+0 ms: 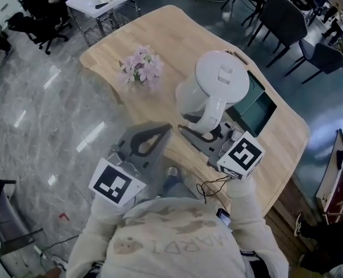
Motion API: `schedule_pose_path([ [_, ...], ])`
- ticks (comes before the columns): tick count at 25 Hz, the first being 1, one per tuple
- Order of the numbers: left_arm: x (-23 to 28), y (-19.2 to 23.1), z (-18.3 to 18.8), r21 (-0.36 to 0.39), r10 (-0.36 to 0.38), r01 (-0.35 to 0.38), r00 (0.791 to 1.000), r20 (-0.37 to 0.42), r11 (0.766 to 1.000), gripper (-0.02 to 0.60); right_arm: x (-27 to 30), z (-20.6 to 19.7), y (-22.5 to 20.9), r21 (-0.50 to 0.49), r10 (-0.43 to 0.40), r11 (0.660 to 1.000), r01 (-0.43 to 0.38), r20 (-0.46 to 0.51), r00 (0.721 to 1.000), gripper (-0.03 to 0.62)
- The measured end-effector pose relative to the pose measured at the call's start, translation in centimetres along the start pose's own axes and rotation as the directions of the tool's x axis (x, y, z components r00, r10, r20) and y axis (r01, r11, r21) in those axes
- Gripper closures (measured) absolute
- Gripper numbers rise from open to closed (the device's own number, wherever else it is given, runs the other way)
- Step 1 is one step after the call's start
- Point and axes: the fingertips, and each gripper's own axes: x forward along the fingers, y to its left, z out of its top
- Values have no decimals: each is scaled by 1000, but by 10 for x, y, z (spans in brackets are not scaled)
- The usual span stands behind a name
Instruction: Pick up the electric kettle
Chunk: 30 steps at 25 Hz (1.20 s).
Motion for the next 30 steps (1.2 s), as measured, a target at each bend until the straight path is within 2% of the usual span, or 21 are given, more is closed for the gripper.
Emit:
schedule_pose_path([
  [12,-51,-69,4,31,-107,106,994,27,994,571,-54,17,95,-10,-94,996,93,-23,995,488],
  [19,-81,-113,12,41,-145,143,989,41,989,571,-85,29,153,-6,-107,994,107,-38,993,488],
  [30,-122,-165,14,70,-185,181,981,52,981,571,-112,35,220,8,-124,992,124,4,992,487],
])
